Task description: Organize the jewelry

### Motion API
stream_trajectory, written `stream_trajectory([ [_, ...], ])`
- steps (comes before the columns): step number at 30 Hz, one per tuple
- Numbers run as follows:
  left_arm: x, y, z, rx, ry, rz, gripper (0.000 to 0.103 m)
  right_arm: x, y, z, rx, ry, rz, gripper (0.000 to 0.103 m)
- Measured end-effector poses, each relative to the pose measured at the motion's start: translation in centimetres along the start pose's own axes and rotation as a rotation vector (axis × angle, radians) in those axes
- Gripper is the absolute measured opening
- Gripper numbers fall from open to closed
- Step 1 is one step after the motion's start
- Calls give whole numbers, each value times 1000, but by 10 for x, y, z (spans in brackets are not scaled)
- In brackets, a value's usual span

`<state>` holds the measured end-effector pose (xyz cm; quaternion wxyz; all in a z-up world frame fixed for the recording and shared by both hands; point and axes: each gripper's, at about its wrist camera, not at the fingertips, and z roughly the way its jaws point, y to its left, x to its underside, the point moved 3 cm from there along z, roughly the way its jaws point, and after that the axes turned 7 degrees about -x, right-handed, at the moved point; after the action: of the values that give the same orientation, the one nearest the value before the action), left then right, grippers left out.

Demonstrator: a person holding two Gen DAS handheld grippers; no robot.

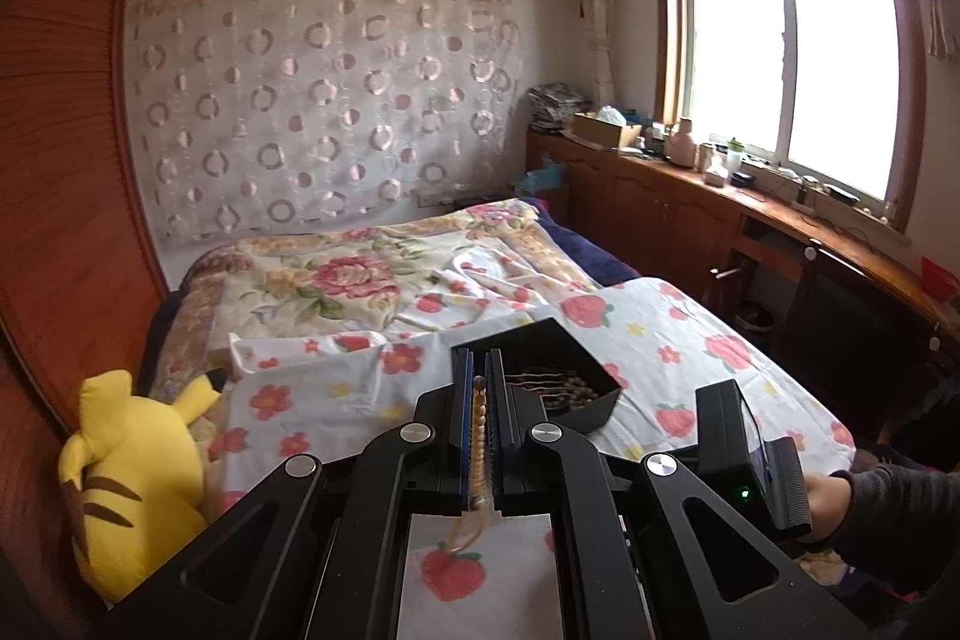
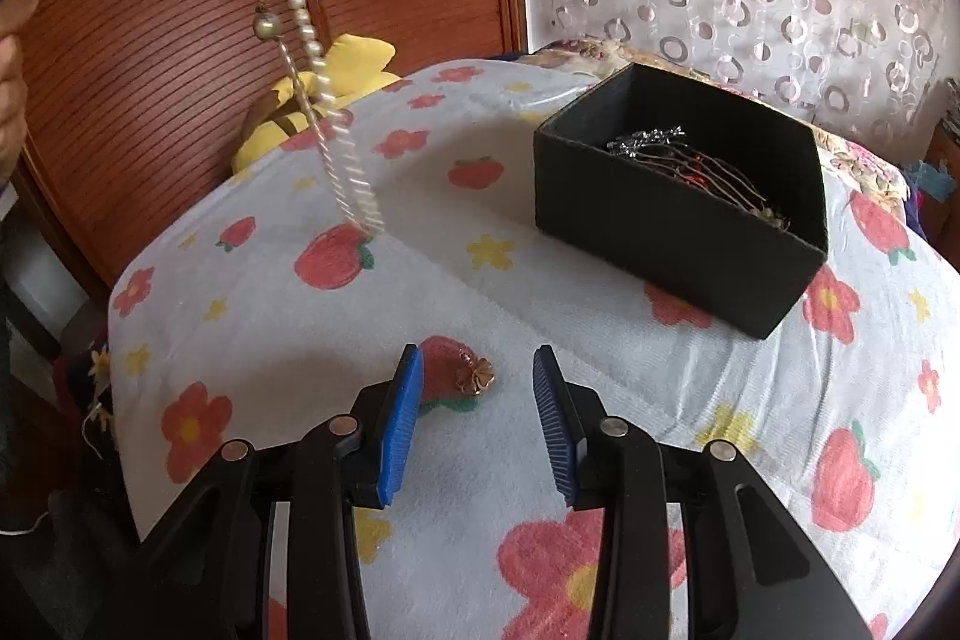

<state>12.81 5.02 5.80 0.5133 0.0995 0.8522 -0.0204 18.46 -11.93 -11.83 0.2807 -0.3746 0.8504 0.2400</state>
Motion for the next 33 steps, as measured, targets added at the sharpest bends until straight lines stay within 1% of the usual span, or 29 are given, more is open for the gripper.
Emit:
stream_trajectory([
  [1, 1, 1, 0, -4, 0, -1, 3, 0, 0, 4, 12, 17, -5, 41],
  [2, 0, 3, 1, -8, 1, -2, 3, -1, 2, 8, 19, 37, -20, 43],
  [4, 0, 3, 2, -15, 0, -1, 3, -2, 6, 11, 15, 49, -43, 43],
  [5, 0, 3, 3, -15, 0, -1, 3, -3, 9, 13, 34, 55, -64, 38],
  [6, 0, 4, 3, -14, 1, -2, 3, -2, 11, 14, 48, 58, -81, 19],
  [7, 0, 4, 4, -17, 2, -2, 3, -2, 12, 13, 36, 61, -94, 17],
  [8, 0, 4, 5, -19, 3, -3, 3, -1, 13, 12, 32, 64, -98, 17],
  [10, -2, 5, 10, -19, 8, -8, 3, 0, 10, 8, 57, 62, -110, 16],
  [12, -7, 3, 16, -18, 8, -12, 3, -1, 5, 1, 55, 42, -98, 16],
  [16, -26, -2, 26, -5, -7, -20, 3, -15, -10, -24, 73, -33, -64, 17],
  [20, -50, -10, 37, 4, -28, -24, 3, -39, -33, -54, 114, -121, -40, 17],
  [22, -62, -16, 43, 6, -34, -24, 3, -49, -44, -62, 122, -149, -21, 17],
  [24, -76, -21, 50, 13, -40, -24, 3, -60, -59, -65, 129, -159, 4, 17],
  [27, -93, -30, 62, 14, -37, -15, 3, -73, -81, -59, 157, -151, 28, 17],
  [30, -105, -40, 74, 17, -32, -9, 3, -75, -100, -47, 166, -137, 72, 18],
  [31, -107, -42, 77, 16, -32, -7, 3, -74, -102, -45, 166, -136, 86, 19],
  [33, -109, -47, 85, 16, -23, -8, 3, -74, -111, -40, 143, -140, 122, 34],
])
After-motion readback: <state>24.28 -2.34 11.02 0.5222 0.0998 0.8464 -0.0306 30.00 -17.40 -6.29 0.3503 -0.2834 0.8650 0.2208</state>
